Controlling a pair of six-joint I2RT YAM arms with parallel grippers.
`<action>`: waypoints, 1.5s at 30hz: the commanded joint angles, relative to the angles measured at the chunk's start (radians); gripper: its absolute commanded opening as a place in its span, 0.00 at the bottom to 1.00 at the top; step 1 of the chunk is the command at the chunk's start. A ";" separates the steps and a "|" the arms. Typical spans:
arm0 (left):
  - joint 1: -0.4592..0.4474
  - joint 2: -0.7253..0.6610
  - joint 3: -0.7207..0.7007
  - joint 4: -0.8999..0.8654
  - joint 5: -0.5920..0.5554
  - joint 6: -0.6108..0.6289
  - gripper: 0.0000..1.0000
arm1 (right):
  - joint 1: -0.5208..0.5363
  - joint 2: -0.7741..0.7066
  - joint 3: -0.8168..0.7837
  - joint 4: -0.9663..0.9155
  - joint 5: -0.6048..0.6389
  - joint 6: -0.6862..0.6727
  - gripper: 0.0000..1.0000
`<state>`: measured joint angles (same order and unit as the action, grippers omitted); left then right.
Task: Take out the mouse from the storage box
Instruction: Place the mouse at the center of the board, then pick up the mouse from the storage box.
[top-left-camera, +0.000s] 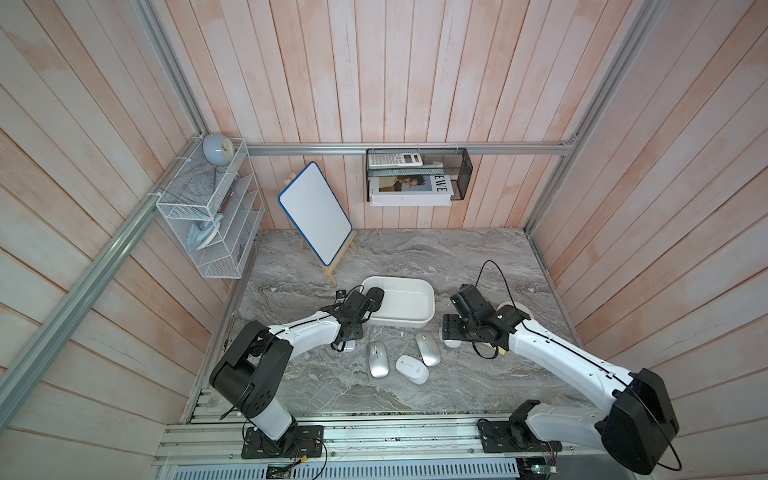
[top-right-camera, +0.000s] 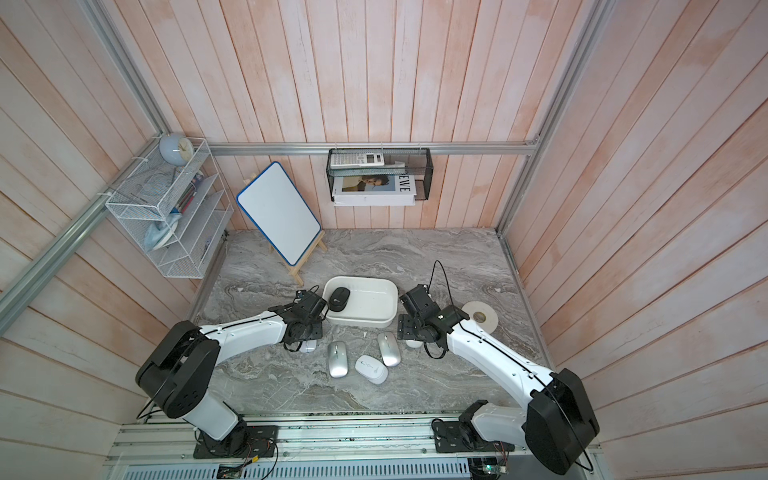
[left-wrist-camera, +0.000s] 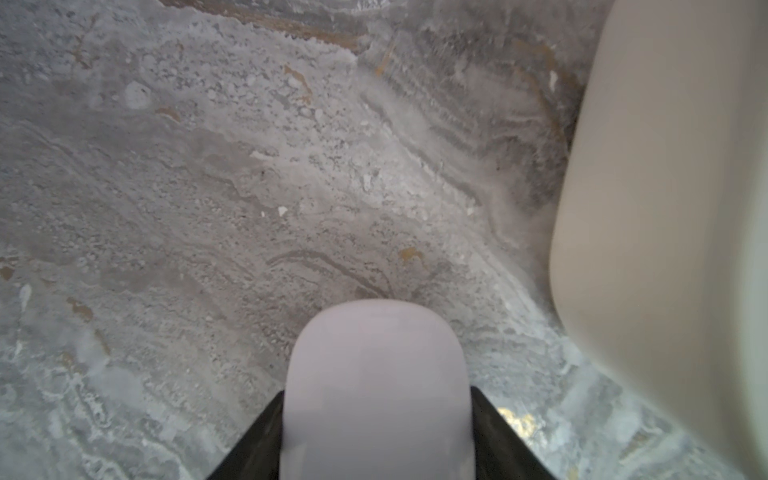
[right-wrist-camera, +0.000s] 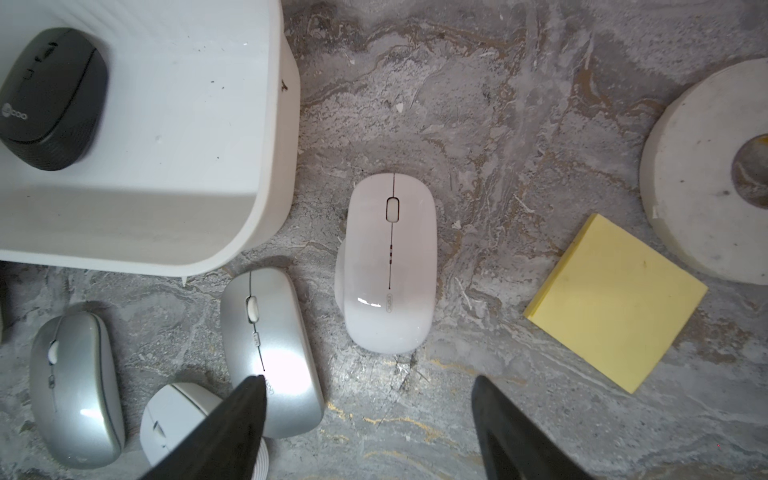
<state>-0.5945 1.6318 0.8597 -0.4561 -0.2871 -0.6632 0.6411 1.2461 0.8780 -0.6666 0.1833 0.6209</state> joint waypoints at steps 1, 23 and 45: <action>0.004 -0.007 -0.016 0.018 0.000 -0.013 0.65 | 0.007 0.010 0.025 -0.024 0.026 -0.003 0.81; -0.093 -0.228 0.220 -0.153 -0.081 0.109 0.86 | 0.006 -0.079 -0.026 0.000 0.071 -0.024 0.81; -0.130 0.283 0.615 -0.225 0.030 0.170 0.90 | 0.004 -0.229 -0.192 0.120 0.108 -0.065 0.82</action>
<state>-0.7204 1.8874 1.4372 -0.6567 -0.2619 -0.5159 0.6411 1.0256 0.6975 -0.5755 0.2687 0.5713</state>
